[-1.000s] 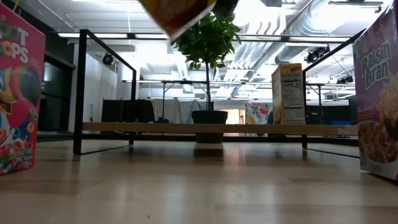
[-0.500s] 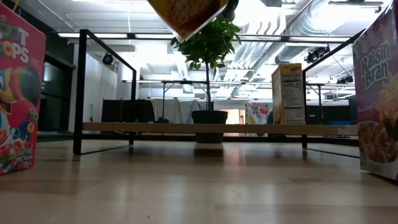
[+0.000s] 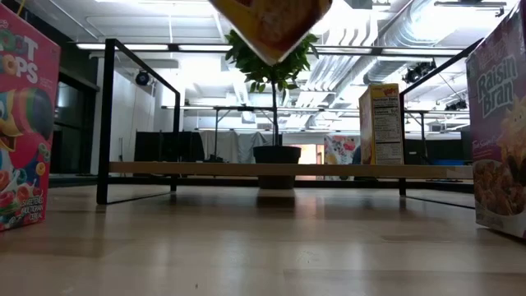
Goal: Stack cereal on shelf
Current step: Put the yellow cereal box on the shelf aligned with the other yellow cereal box
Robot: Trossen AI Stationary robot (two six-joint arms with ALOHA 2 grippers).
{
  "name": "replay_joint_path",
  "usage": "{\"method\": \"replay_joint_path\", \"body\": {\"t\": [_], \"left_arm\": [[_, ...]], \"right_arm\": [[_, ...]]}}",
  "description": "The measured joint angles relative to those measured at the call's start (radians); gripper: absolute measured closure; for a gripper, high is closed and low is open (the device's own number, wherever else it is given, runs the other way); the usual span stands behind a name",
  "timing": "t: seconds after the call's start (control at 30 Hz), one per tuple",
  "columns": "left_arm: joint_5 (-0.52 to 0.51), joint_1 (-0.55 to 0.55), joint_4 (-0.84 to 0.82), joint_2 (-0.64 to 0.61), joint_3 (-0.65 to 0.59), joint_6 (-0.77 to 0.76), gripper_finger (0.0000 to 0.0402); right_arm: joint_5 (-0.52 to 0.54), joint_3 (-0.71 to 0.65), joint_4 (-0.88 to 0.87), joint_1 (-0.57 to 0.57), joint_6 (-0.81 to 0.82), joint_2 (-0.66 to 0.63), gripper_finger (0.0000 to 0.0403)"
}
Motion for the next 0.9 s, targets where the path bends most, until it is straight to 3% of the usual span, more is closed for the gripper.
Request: {"method": "replay_joint_path", "body": {"t": [0.1,0.2,0.3,0.43,0.63,0.8,0.9], "left_arm": [[-0.002,-0.022,-0.012,-0.024,0.001,-0.003,0.0244],[0.023,-0.055,-0.014,-0.053,0.006,-0.021,0.0245],[-0.017,-0.092,-0.032,-0.079,0.006,-0.027,0.0245],[-0.198,-0.169,-0.052,-0.105,0.005,-0.028,0.0245],[-0.536,-0.281,-0.083,-0.119,-0.001,-0.041,0.0245],[-0.601,-0.318,-0.125,-0.118,-0.011,-0.071,0.0245],[-0.602,-0.316,-0.125,-0.118,-0.011,-0.071,0.0245]], "right_arm": [[0.026,0.000,-0.049,0.004,0.017,-0.020,0.0254],[0.110,-0.004,-0.141,0.010,0.073,-0.041,0.0258],[0.221,-0.004,-0.263,0.028,0.143,-0.067,0.0259],[0.330,-0.003,-0.280,0.053,0.224,-0.066,0.0259],[0.493,-0.070,-0.116,0.051,0.343,-0.037,0.0260],[0.749,-0.207,-0.005,0.033,0.569,-0.015,0.0260],[0.813,-0.258,0.040,0.019,0.697,-0.009,0.0260]]}}
